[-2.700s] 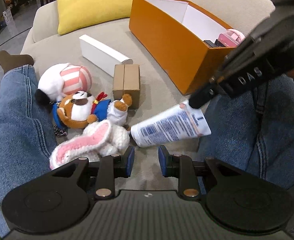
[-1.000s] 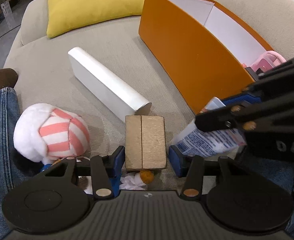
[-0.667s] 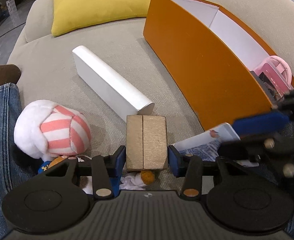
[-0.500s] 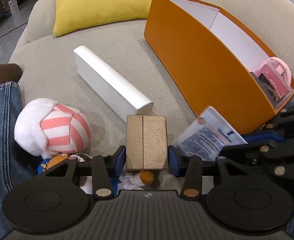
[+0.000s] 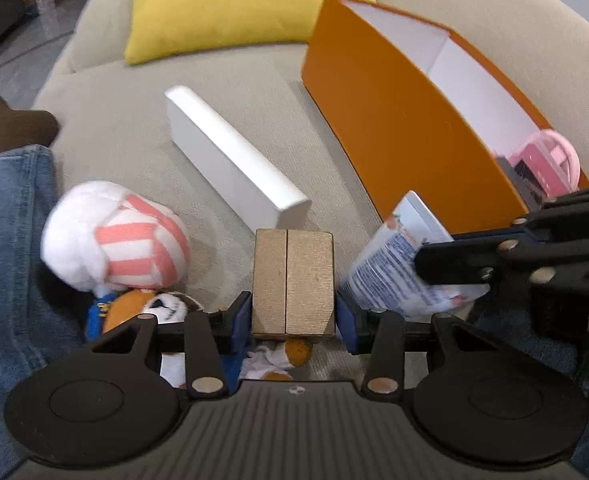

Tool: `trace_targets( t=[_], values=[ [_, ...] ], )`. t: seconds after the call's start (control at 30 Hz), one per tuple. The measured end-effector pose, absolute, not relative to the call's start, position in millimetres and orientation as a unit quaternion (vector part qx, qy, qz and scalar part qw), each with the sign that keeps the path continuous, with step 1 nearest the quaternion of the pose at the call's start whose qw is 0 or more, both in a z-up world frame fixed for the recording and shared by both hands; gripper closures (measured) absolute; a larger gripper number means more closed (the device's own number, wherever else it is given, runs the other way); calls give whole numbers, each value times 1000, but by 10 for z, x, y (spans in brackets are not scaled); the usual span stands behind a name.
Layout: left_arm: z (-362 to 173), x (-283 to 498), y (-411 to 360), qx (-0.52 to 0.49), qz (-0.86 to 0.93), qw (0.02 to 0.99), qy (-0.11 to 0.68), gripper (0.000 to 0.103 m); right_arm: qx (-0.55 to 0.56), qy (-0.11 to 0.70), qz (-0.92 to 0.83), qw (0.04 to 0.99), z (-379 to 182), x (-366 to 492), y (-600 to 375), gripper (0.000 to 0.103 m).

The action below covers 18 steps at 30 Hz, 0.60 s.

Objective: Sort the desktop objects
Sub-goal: 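Carry the cardboard box and white tube in both tools into the shoebox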

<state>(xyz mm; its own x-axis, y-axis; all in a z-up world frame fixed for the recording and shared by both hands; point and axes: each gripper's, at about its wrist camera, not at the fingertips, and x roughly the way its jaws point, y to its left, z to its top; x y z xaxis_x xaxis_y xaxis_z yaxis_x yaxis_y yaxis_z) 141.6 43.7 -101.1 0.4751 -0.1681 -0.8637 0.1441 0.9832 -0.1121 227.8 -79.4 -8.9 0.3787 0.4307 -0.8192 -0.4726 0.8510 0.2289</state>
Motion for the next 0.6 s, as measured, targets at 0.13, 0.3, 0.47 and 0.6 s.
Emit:
trace_targets(
  t=[0.13, 0.3, 0.47, 0.6],
  values=[
    [-725, 1280, 464, -38, -90, 870, 483, 52, 15, 468, 285, 836, 157, 2212, -959, 100],
    [-157, 1159, 360, -63, -101, 893, 435, 52, 32, 410, 280, 867, 706, 2056, -1264, 100],
    [298, 1287, 34, -57, -126, 907, 398, 52, 34, 350, 235, 906, 1194, 1987, -1666, 100],
    [368, 1480, -306, -55, -143, 903, 401, 52, 39, 343, 198, 918, 1255, 2027, -1953, 100]
  ],
)
